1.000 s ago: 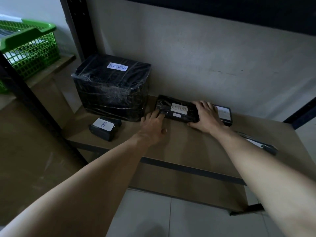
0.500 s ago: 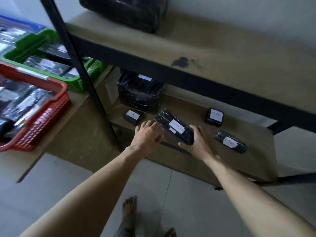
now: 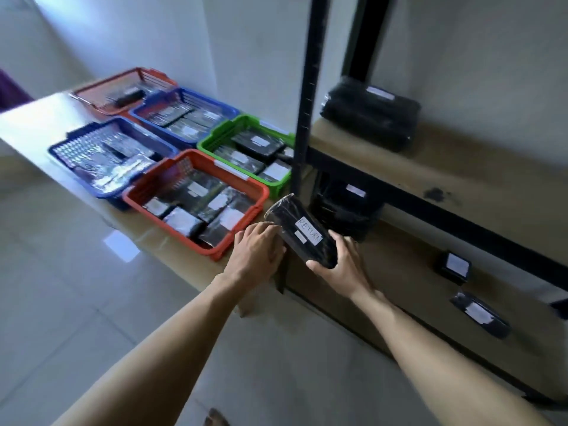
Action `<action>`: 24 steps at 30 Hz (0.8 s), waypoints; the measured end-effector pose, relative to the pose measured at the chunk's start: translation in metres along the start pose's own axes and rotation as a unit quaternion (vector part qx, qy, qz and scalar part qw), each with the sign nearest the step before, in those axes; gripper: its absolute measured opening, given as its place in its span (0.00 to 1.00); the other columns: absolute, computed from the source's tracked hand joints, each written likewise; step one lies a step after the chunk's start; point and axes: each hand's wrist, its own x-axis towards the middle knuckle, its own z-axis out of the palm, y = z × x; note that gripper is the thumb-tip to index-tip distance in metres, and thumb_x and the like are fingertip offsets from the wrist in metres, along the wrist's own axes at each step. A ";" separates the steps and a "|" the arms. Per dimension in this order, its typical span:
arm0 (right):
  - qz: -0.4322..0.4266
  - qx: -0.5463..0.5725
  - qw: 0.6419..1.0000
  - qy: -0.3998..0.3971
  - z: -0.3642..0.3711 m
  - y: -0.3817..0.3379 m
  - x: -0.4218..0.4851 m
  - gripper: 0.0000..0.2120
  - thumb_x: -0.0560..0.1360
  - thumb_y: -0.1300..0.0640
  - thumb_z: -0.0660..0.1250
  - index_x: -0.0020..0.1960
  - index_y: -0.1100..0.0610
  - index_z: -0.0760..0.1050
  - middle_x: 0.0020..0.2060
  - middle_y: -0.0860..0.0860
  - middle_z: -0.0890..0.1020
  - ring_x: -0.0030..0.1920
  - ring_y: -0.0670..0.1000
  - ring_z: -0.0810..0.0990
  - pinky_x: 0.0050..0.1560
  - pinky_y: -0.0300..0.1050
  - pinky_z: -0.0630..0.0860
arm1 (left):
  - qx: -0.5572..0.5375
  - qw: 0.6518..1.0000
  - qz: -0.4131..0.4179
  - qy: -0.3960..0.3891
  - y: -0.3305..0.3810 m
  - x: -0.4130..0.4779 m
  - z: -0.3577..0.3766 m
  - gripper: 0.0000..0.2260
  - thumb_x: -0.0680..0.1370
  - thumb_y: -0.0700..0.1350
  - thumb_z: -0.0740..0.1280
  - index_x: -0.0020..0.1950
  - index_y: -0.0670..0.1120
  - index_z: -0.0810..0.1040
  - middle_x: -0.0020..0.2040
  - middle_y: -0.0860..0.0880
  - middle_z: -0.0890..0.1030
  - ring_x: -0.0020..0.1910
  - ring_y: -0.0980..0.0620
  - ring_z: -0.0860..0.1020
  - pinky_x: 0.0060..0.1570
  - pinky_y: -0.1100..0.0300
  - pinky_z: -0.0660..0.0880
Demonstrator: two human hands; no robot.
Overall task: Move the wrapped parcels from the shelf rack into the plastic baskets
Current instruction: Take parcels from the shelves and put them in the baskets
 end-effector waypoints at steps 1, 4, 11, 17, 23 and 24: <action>-0.005 -0.008 1.000 0.008 0.010 -0.021 0.009 0.49 0.60 0.29 0.63 0.74 0.55 0.64 0.63 0.56 0.72 0.65 0.56 0.68 0.67 0.50 0.66 | 0.006 1.000 -0.001 0.004 -0.019 -0.001 -0.016 0.18 0.76 0.50 0.65 0.66 0.52 0.73 0.66 0.53 0.73 0.68 0.49 0.67 0.65 0.51 0.61; -0.024 -0.026 0.999 0.029 0.039 -0.079 0.033 0.49 0.60 0.29 0.63 0.73 0.57 0.66 0.61 0.59 0.74 0.62 0.60 0.70 0.65 0.51 0.65 | 0.033 0.999 -0.019 0.005 -0.074 -0.005 -0.063 0.19 0.77 0.51 0.64 0.68 0.52 0.71 0.68 0.52 0.73 0.69 0.49 0.65 0.66 0.51 0.60; -0.049 -0.021 0.999 0.011 0.089 -0.186 0.076 0.43 0.67 0.40 0.74 0.74 0.58 0.63 0.64 0.59 0.72 0.67 0.59 0.67 0.70 0.52 0.59 | 0.057 0.997 -0.054 0.021 -0.176 -0.004 -0.145 0.18 0.78 0.53 0.65 0.67 0.52 0.72 0.67 0.52 0.74 0.70 0.49 0.64 0.65 0.52 0.59; -0.068 -0.031 0.997 0.000 0.128 -0.235 0.123 0.44 0.67 0.37 0.73 0.74 0.57 0.63 0.67 0.57 0.71 0.69 0.57 0.66 0.69 0.49 0.61 | 0.070 0.995 -0.070 0.028 -0.238 0.023 -0.174 0.21 0.78 0.54 0.65 0.69 0.51 0.70 0.67 0.50 0.73 0.69 0.49 0.65 0.65 0.50 0.61; -0.067 -0.021 0.998 -0.009 0.165 -0.273 0.195 0.42 0.67 0.40 0.75 0.74 0.57 0.63 0.68 0.58 0.70 0.69 0.57 0.64 0.69 0.52 0.62 | 0.071 0.995 -0.067 0.019 -0.308 0.075 -0.192 0.19 0.78 0.53 0.64 0.68 0.51 0.70 0.66 0.50 0.73 0.68 0.48 0.66 0.65 0.50 0.60; -0.068 -0.026 0.997 -0.006 0.172 -0.279 0.209 0.42 0.67 0.41 0.75 0.73 0.56 0.63 0.67 0.58 0.71 0.68 0.57 0.65 0.68 0.52 0.63 | 0.071 0.995 -0.068 0.017 -0.321 0.086 -0.195 0.19 0.78 0.53 0.64 0.68 0.51 0.70 0.67 0.50 0.73 0.69 0.48 0.65 0.65 0.51 0.59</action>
